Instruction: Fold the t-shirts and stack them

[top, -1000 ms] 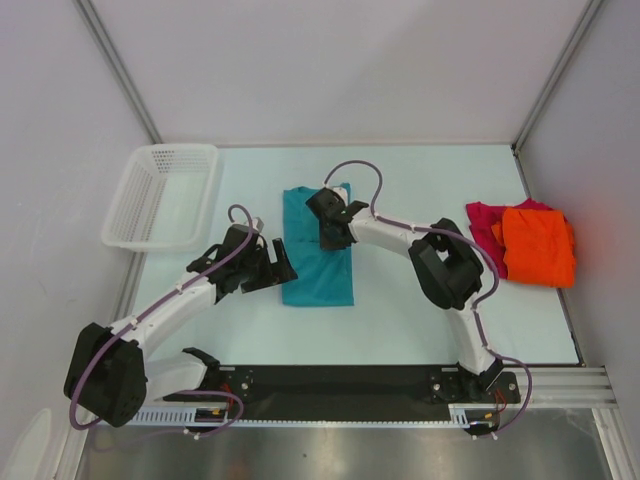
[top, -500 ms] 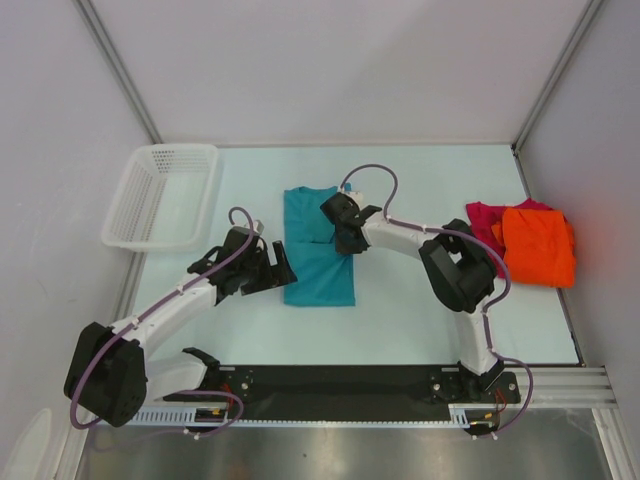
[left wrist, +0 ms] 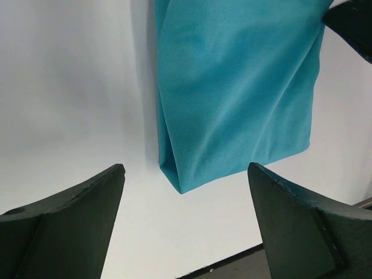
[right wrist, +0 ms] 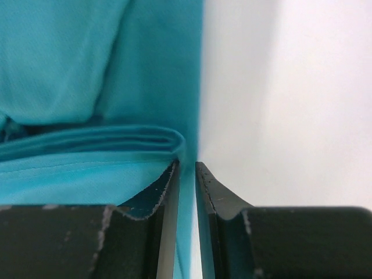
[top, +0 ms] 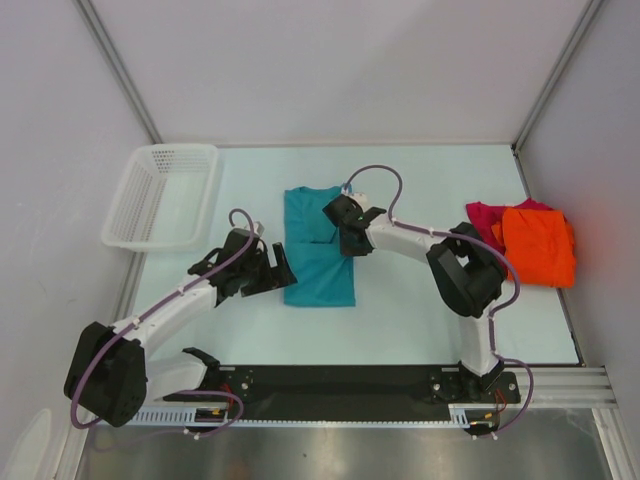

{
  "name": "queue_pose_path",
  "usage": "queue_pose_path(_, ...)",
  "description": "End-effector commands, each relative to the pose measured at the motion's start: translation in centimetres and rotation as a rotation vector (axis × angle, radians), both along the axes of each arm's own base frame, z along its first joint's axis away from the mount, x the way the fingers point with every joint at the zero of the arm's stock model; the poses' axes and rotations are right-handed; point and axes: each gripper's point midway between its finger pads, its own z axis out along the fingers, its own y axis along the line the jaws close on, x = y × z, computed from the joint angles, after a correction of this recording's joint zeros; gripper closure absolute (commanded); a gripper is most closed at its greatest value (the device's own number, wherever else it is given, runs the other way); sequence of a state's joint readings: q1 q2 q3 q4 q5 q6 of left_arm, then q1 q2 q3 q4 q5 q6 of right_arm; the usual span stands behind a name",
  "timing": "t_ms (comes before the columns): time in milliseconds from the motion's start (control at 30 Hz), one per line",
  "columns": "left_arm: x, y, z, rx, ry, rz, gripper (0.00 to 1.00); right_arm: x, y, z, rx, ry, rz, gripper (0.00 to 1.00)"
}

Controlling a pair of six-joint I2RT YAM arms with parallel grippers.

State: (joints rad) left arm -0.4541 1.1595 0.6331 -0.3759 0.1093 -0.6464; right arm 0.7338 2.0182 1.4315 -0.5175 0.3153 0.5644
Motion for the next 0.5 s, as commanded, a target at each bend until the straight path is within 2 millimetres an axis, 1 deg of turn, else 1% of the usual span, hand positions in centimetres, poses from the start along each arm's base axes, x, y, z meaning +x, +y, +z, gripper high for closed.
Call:
queue_pose_path(0, 0.0, -0.4, 0.1, -0.017, -0.020, -0.020, 0.07, -1.7, -1.6, 4.4, -0.013, -0.072, -0.027, 0.77)
queue_pose_path(33, -0.1, -0.4, 0.1, -0.019, -0.023, -0.022, 0.08, -2.3, -1.5, 4.9, -0.005, -0.078, -0.022, 0.77)
queue_pose_path(100, -0.2, -0.3, 0.0, -0.021, -0.025, -0.019, 0.08, -3.7, -2.0, 5.4, 0.011, -0.079, -0.032, 0.76)
queue_pose_path(167, -0.5, -0.2, 0.0, -0.023, -0.026, -0.023, 0.08, -5.4, -1.9, 5.1, 0.012, -0.060, -0.029, 0.76)
queue_pose_path(200, -0.7, -0.2, -0.1, -0.026, -0.024, -0.021, 0.08, -6.1, -1.8, 5.6, 0.022, -0.063, -0.026, 0.76)
queue_pose_path(233, -0.7, -0.2, -0.1, -0.030, -0.025, -0.020, 0.08, -7.2, -2.2, 4.7, 0.004, -0.039, -0.021, 0.76)
queue_pose_path(267, -0.9, -0.1, -0.3, -0.031, -0.023, -0.016, 0.08, -8.3, -1.7, 4.4, 0.004, -0.029, -0.003, 0.75)
queue_pose_path(333, -1.1, -0.1, -0.4, -0.035, -0.024, -0.016, 0.08, -10.0, -1.9, 3.5, -0.007, 0.000, -0.008, 0.75)
queue_pose_path(367, -1.3, 0.0, -0.6, -0.035, -0.023, -0.013, 0.08, -11.2, -1.3, 3.1, -0.010, 0.012, 0.011, 0.74)
queue_pose_path(433, -1.5, 0.1, -0.8, -0.037, -0.024, -0.012, 0.08, -12.5, -1.1, 2.2, -0.019, 0.036, 0.008, 0.73)
queue_pose_path(467, -1.7, 0.2, -1.1, -0.036, -0.017, -0.009, 0.08, -12.9, -0.9, 2.1, -0.018, 0.037, 0.012, 0.73)
